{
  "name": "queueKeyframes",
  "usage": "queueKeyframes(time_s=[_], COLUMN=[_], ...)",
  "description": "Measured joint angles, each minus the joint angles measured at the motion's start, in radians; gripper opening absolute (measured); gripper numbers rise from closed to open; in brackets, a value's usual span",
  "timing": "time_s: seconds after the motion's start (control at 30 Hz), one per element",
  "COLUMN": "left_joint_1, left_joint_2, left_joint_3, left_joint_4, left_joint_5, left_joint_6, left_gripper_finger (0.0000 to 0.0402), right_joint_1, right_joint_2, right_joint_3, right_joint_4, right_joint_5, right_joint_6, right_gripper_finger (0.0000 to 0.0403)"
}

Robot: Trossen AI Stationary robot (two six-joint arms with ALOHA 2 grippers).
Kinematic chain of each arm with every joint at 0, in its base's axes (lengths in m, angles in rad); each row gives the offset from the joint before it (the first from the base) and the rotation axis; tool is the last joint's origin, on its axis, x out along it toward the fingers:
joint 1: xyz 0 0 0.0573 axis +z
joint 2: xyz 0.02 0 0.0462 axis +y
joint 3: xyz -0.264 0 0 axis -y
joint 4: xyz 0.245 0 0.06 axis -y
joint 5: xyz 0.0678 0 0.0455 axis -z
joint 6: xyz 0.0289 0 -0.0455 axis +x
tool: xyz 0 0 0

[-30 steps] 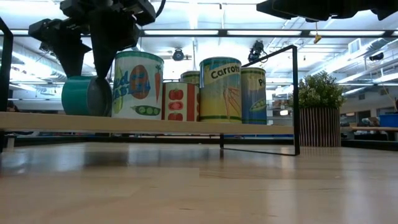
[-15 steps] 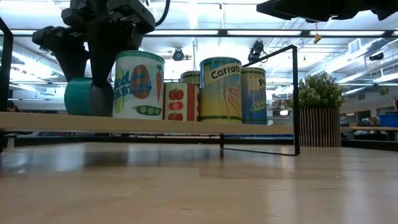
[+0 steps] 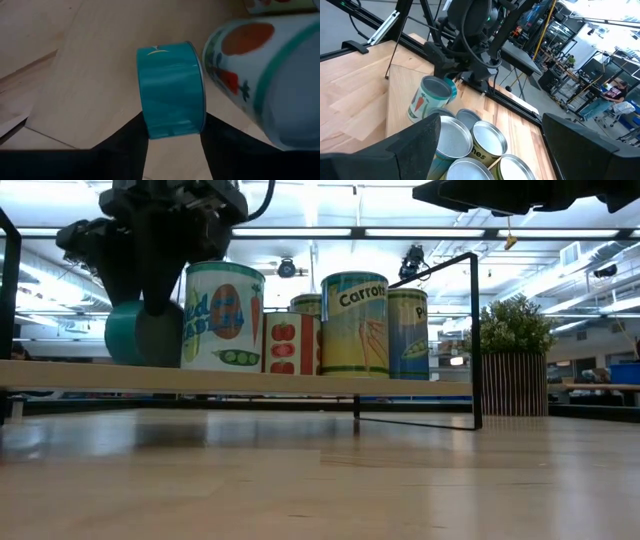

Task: Pick and place cans onto a shelf
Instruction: Put the small can on the shelf

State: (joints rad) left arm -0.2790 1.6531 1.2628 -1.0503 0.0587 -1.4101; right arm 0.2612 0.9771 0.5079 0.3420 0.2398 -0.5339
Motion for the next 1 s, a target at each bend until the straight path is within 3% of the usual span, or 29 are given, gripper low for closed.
queueKeyframes(time_s=[0.47,0.83,1.0], left_joint_1=[-0.003,0.117,0.143], left_joint_2=[-0.080,-0.084,-0.085], left_joint_3=[0.037,0.036,-0.050], left_joint_4=[-0.111,-0.098,-0.047], left_joint_5=[0.157,0.215,0.246], left_joint_6=[0.253,0.530,0.587], left_gripper_finger=[0.0166,0.0162,0.0160], right_joint_1=[0.000,0.000,0.000], right_joint_2=[0.003,0.003,0.003], right_joint_3=[0.000,0.000,0.000], right_joint_4=[-0.002,-0.003,-0.008], right_joint_5=[-0.022,-0.037,-0.037], right_joint_6=[0.003,0.004,0.007], right_gripper_finger=[0.0356,0.0356,0.0356])
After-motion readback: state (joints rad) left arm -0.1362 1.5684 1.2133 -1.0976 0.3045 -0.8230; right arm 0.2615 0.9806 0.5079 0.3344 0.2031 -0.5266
